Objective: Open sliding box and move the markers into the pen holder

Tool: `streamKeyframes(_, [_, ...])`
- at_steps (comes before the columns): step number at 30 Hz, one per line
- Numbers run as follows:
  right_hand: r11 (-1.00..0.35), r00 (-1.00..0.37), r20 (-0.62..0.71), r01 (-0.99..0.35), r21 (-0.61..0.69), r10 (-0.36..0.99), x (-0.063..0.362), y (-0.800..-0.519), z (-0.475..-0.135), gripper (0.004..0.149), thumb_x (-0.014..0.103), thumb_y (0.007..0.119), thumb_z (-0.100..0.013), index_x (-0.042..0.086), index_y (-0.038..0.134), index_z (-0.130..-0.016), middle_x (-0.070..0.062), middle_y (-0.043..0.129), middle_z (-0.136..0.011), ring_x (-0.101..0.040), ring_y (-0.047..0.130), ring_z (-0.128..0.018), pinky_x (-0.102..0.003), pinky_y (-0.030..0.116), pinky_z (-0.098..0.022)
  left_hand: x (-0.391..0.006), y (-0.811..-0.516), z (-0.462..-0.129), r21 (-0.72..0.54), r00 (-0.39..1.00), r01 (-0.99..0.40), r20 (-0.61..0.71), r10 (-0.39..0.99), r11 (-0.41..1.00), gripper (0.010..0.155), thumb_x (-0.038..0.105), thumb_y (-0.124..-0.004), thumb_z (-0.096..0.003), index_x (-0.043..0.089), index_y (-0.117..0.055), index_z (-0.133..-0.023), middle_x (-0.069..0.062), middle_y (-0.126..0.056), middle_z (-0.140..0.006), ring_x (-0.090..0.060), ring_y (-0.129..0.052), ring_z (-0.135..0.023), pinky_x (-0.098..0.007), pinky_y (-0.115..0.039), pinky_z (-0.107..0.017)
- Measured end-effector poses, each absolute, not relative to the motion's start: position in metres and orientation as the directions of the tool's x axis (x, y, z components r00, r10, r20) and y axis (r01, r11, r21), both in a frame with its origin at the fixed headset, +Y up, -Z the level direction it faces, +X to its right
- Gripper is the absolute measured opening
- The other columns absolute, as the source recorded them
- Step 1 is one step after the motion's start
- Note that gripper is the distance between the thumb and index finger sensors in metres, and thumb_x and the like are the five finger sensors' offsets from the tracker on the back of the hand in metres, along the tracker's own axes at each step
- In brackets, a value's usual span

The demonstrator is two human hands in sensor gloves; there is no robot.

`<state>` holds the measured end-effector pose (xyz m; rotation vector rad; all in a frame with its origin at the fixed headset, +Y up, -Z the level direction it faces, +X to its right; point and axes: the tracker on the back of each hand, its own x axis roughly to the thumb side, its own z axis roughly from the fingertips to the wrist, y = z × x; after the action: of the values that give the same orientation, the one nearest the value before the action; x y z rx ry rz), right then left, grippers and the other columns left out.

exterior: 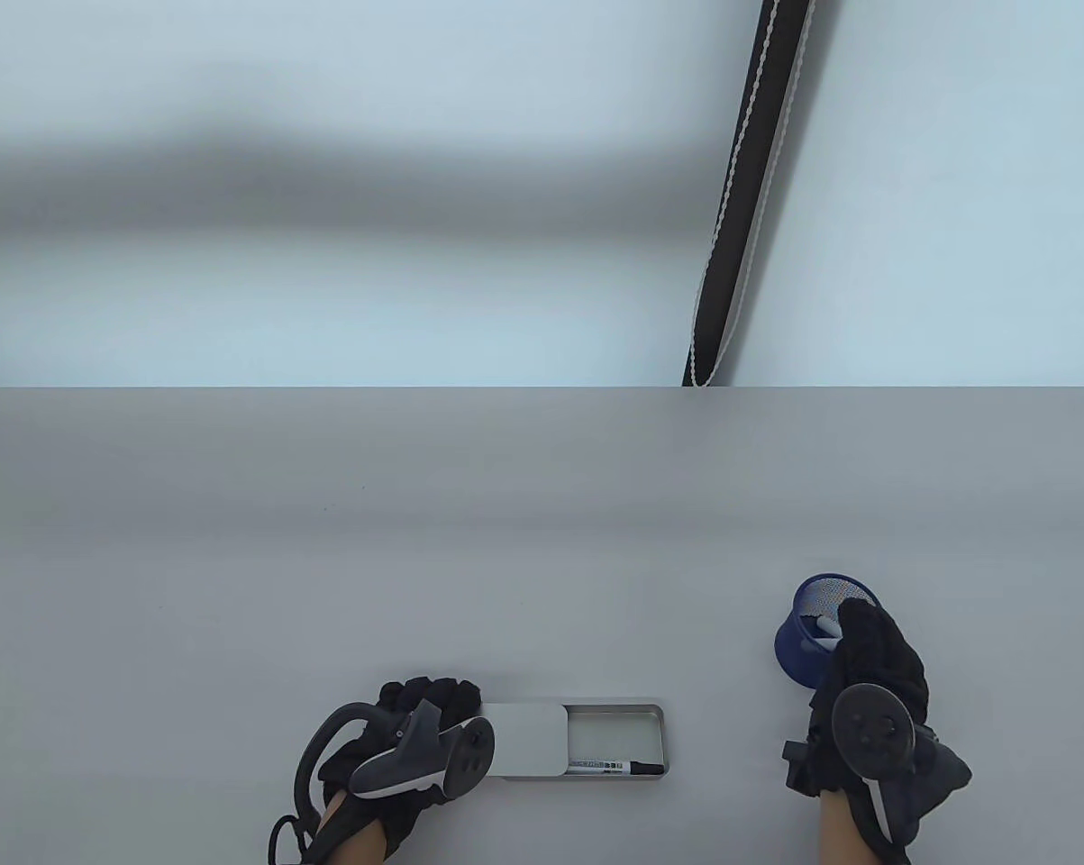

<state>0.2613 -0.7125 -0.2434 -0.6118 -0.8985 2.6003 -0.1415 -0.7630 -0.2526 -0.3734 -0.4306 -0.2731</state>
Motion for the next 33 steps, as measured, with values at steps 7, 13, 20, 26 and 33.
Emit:
streamKeyframes(7, [-0.742, -0.867, -0.252, -0.180, -0.645, 0.430, 0.255, -0.707, -0.244, 0.048, 0.028, 0.073, -0.044, 0.027, 0.062, -0.090, -0.004, 0.064, -0.094, -0.027, 0.071, -0.085, -0.046, 0.057, -0.066, -0.141, -0.763, -0.253, -0.292, 0.874, 0.333, 0.452, -0.178, 0.896, 0.078, 0.062, -0.066, -0.0446, 0.030, -0.034, -0.108, 0.003, -0.046, -0.117, -0.023, -0.059, -0.108, -0.043, -0.058, -0.083])
streamKeyframes(13, [-0.727, -0.885, -0.177, -0.223, -0.650, 0.430, 0.242, -0.698, -0.244, 0.051, 0.030, 0.073, -0.044, 0.026, 0.058, -0.093, -0.005, 0.059, -0.097, -0.029, 0.065, -0.088, -0.048, 0.053, -0.067, -0.141, -0.763, -0.252, -0.299, 0.873, 0.336, 0.454, -0.176, 0.893, 0.077, 0.062, -0.065, -0.0459, 0.030, -0.033, -0.108, 0.002, -0.044, -0.118, -0.023, -0.058, -0.109, -0.043, -0.057, -0.083])
streamKeyframes(20, [-0.738, -0.930, -0.051, -0.254, -0.625, 0.363, 0.212, -0.692, -0.244, 0.053, 0.035, 0.072, -0.044, 0.027, 0.057, -0.094, -0.006, 0.057, -0.098, -0.029, 0.064, -0.089, -0.048, 0.053, -0.068, -0.140, -0.764, -0.252, -0.305, 0.872, 0.340, 0.458, -0.176, 0.890, 0.076, 0.062, -0.064, -0.0475, 0.029, -0.031, -0.108, 0.001, -0.042, -0.118, -0.024, -0.056, -0.109, -0.044, -0.056, -0.083])
streamKeyframes(26, [-0.792, -0.973, 0.063, -0.219, -0.570, 0.224, 0.176, -0.691, -0.244, 0.054, 0.038, 0.071, -0.044, 0.029, 0.057, -0.095, -0.004, 0.058, -0.099, -0.028, 0.065, -0.090, -0.047, 0.054, -0.069, -0.140, -0.764, -0.252, -0.308, 0.870, 0.341, 0.460, -0.175, 0.888, 0.076, 0.061, -0.063, -0.0481, 0.028, -0.031, -0.108, 0.000, -0.042, -0.118, -0.025, -0.056, -0.109, -0.044, -0.056, -0.084])
streamKeyframes(33, [-0.884, -0.967, 0.199, -0.231, -0.406, 0.161, 0.139, -0.699, -0.245, 0.054, 0.040, 0.072, -0.043, 0.031, 0.060, -0.095, -0.002, 0.063, -0.100, -0.027, 0.070, -0.090, -0.046, 0.060, -0.069, -0.139, -0.764, -0.252, -0.308, 0.868, 0.345, 0.465, -0.176, 0.886, 0.076, 0.061, -0.063, -0.0488, 0.027, -0.030, -0.108, -0.001, -0.041, -0.118, -0.025, -0.055, -0.109, -0.044, -0.056, -0.084])
